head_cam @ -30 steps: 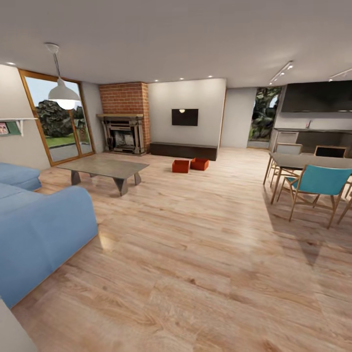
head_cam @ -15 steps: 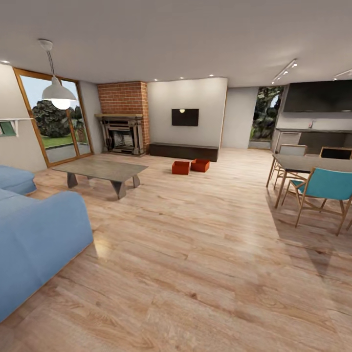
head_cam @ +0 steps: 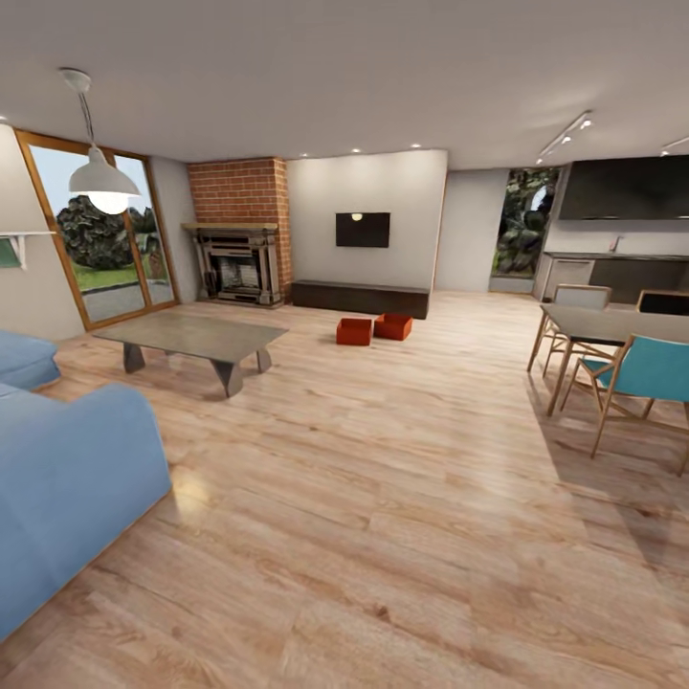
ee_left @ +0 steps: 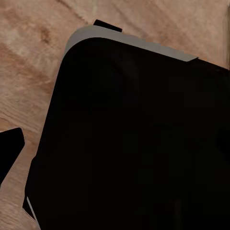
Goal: Move the two storage containers from the living room to the garage. In the garage, place one container on the floor and stack the other container on top of it (either order is fine).
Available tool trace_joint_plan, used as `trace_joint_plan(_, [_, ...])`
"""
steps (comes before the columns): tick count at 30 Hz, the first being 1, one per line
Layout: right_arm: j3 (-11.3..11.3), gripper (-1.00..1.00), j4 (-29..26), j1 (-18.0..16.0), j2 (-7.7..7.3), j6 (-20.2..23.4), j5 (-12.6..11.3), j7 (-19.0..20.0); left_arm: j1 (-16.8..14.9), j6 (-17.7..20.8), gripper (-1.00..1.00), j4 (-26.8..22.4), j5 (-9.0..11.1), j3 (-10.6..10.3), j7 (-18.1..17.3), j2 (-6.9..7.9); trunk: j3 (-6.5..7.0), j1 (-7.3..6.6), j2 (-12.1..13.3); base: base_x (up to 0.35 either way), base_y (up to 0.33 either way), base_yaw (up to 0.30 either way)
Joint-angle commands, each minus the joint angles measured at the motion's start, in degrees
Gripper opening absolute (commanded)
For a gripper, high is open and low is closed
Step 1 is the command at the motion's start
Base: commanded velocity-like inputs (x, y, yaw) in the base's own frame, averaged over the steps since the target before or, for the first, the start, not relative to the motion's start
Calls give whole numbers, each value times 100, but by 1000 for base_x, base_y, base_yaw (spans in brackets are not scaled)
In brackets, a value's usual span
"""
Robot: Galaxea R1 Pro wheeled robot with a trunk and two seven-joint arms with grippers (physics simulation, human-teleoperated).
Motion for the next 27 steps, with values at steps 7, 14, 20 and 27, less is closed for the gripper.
trace_joint_plan(7, [57, 100, 17, -6, 8, -32, -49, 0, -1, -7, 100, -3, 1, 40, 5, -3, -5, 3, -2, 322, 0, 0])
trace_joint_plan(14, [57, 100, 17, -6, 12, -34, -49, 2, -1, -10, 100, -3, 1, 40, 5, -3, -5, 3, -2, 322, 0, 0])
trace_joint_plan(20, [57, 100, 17, -6, 16, -32, -46, 3, -1, -11, 100, -3, 1, 40, 5, -3, -5, 3, -2, 322, 0, -56])
trace_joint_plan(27, [57, 100, 17, -6, 20, -30, -44, 3, -1, -11, 100, -3, 1, 40, 5, -3, -5, 3, -2, 322, 0, -68])
